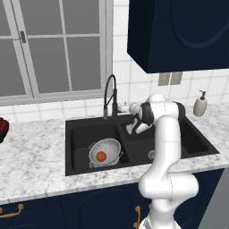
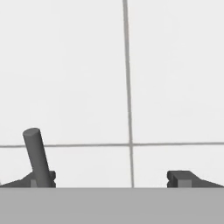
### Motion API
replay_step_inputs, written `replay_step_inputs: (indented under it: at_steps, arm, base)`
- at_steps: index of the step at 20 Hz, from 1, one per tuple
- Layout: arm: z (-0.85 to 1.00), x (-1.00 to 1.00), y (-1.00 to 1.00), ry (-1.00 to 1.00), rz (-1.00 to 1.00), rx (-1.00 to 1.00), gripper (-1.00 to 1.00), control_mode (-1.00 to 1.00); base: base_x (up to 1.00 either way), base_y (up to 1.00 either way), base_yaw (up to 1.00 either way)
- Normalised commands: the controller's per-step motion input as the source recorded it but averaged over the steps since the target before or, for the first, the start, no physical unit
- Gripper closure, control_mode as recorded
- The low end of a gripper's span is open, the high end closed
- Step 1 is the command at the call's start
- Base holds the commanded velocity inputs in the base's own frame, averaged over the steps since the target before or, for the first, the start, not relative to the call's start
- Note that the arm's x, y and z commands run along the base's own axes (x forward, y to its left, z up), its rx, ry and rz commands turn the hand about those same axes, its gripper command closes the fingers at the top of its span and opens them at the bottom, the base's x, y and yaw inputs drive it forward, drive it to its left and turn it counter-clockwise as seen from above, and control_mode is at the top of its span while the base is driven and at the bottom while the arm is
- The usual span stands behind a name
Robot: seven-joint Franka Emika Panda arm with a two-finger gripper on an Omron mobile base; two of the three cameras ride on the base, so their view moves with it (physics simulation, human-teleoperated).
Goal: Put the colander in the sink, put the orange in the colander, and turn on the sink faucet and pour water over the colander.
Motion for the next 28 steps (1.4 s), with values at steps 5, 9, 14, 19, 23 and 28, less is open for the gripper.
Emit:
replay_step_inputs:
  at_steps: [5,9,14,19,23,28]
  arm:
    - [-0.05,0.20,-1.00,0.00,0.00,0.13,-1.00,-1.00]
    - [-0.15,0.21,-1.00,0.00,0.00,0.15,-1.00,-1.00]
    - [-0.23,0.19,-1.00,-0.04,0.00,0.19,-1.00,-1.00]
    - [-0.26,0.11,-1.00,-0.05,0.00,0.18,-1.00,-1.00]
    - [-0.28,0.03,-1.00,-0.06,0.00,0.20,-1.00,-1.00]
    - [-0.35,0.00,-1.00,-0.08,0.00,0.19,-1.00,-1.00]
  base:
    - [0.00,0.00,0.00]
    - [0.00,0.00,0.00]
    - [0.00,0.00,0.00]
    - [0.00,0.00,0.00]
    - [0.00,0.00,0.00]
    - [0.00,0.00,0.00]
